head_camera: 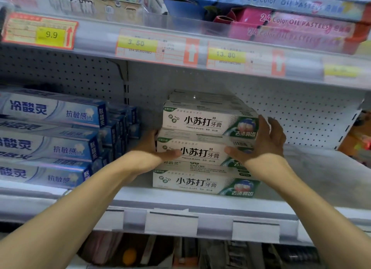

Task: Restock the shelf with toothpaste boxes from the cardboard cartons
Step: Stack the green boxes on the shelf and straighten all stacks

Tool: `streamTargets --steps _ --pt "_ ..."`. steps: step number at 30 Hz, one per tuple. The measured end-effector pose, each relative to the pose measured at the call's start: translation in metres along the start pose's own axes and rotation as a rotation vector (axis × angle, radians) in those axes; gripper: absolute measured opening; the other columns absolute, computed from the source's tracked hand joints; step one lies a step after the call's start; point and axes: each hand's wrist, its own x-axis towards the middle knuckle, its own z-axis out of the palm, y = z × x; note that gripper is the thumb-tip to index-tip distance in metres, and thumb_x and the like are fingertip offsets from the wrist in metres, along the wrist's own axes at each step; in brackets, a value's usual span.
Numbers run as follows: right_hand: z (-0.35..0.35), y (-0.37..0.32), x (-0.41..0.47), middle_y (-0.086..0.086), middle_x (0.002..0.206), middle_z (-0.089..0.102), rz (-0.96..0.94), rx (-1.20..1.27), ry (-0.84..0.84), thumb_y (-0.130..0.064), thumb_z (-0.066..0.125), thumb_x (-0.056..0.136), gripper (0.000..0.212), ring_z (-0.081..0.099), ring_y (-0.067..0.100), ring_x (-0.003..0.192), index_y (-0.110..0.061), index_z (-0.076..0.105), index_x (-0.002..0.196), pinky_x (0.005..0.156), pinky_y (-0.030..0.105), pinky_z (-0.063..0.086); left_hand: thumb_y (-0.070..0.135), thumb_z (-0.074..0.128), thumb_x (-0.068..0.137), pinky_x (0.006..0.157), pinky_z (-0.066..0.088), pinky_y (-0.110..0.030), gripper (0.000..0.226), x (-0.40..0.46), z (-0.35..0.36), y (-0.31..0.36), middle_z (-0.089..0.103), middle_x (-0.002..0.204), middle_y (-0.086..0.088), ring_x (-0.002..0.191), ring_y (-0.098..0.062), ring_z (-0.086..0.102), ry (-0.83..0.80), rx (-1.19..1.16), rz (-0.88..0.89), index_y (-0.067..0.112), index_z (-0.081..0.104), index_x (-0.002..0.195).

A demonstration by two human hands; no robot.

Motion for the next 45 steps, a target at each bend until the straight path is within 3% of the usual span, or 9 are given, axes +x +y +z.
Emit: streamTargets --steps 4,7,9,12,18,28,32,35,45 --pt "-0.001 0.009 -0.016 0.007 0.142 0.014 0.028 0.143 -0.118 -0.035 0.077 0.072 0.106 0.023 0.028 0.133 -0.021 0.004 0.147 0.109 0.042 0.034 0.026 0.074 0.079 0.095 0.046 -0.030 0.046 -0.014 0.007 -0.005 0.061 0.109 0.015 0.103 -0.008 0.058 0.023 0.095 -0.075 0.039 0.045 0.113" --pt "-0.004 0.017 -0.028 0.000 0.127 0.030 0.055 0.170 -0.279 -0.027 0.075 0.077 0.114 0.046 0.013 0.103 -0.026 -0.015 0.147 0.083 0.026 0.048 0.034 0.078 0.071 0.101 0.045 -0.041 0.038 -0.021 0.014 -0.008 0.062 0.120 0.005 0.111 -0.018 0.058 0.045 0.212 -0.148 0.041 0.050 0.096" --pt "-0.004 0.022 -0.033 -0.003 0.124 0.045 0.063 0.187 -0.340 -0.026 0.075 0.078 0.120 0.053 0.009 0.093 -0.026 -0.025 0.144 0.072 0.020 0.048 0.026 0.076 0.077 0.101 0.045 -0.038 0.032 -0.025 0.022 -0.009 0.062 0.120 0.003 0.110 -0.018 0.057 0.068 0.237 -0.171 0.038 0.049 0.088" --pt "0.002 0.028 -0.035 0.002 0.125 0.058 0.052 0.189 -0.308 -0.025 0.075 0.078 0.120 0.060 0.019 0.101 -0.024 -0.025 0.143 0.084 0.033 0.053 0.026 0.070 0.083 0.090 0.041 -0.023 0.036 -0.030 0.034 -0.008 0.059 0.114 0.004 0.101 -0.013 0.052 0.127 0.283 -0.189 0.022 0.049 0.112" --pt "0.007 0.029 -0.032 0.005 0.120 0.060 0.087 0.124 -0.255 -0.028 0.075 0.078 0.113 0.063 0.025 0.098 -0.024 -0.014 0.147 0.082 0.037 0.053 0.031 0.072 0.081 0.097 0.044 -0.033 0.071 -0.023 0.035 -0.012 0.055 0.128 -0.001 0.113 -0.019 0.052 0.201 0.283 -0.224 0.014 0.030 0.136" --pt "0.012 0.034 -0.031 0.001 0.114 0.063 0.054 0.052 -0.204 -0.034 0.073 0.079 0.109 0.063 0.023 0.097 -0.023 -0.012 0.147 0.082 0.036 0.052 0.021 0.074 0.080 0.084 0.038 -0.023 0.068 -0.021 0.034 -0.017 0.054 0.113 0.007 0.108 -0.015 0.052 0.212 0.187 -0.203 0.013 0.035 0.135" --pt "0.010 0.040 -0.027 -0.006 0.106 0.061 0.042 0.232 -0.203 -0.042 0.063 0.085 0.071 0.065 0.014 0.074 -0.033 0.014 0.136 0.075 0.036 0.055 0.034 0.071 0.081 0.085 0.041 -0.026 0.056 -0.020 0.035 -0.013 0.055 0.109 0.010 0.104 -0.015 0.053 0.259 0.124 -0.199 0.016 0.041 0.125" --pt "0.008 0.044 -0.015 0.000 0.106 0.062 0.093 0.266 -0.135 -0.047 0.055 0.089 0.043 0.064 0.020 0.081 -0.024 0.036 0.120 0.074 0.040 0.055 0.033 0.067 0.084 0.086 0.047 -0.032 0.049 -0.010 0.032 -0.010 0.061 0.120 0.003 0.104 -0.018 0.059 0.314 0.047 -0.168 0.017 0.049 0.127" --pt "0.008 0.045 0.006 0.000 0.091 0.055 0.123 0.190 -0.179 -0.037 0.056 0.092 0.029 0.053 0.016 0.073 -0.012 0.050 0.106 0.060 0.026 0.040 0.030 0.061 0.089 0.098 0.046 -0.044 0.042 0.012 0.026 -0.006 0.060 0.126 -0.004 0.110 -0.028 0.059 0.319 0.333 -0.169 0.014 0.052 0.127"
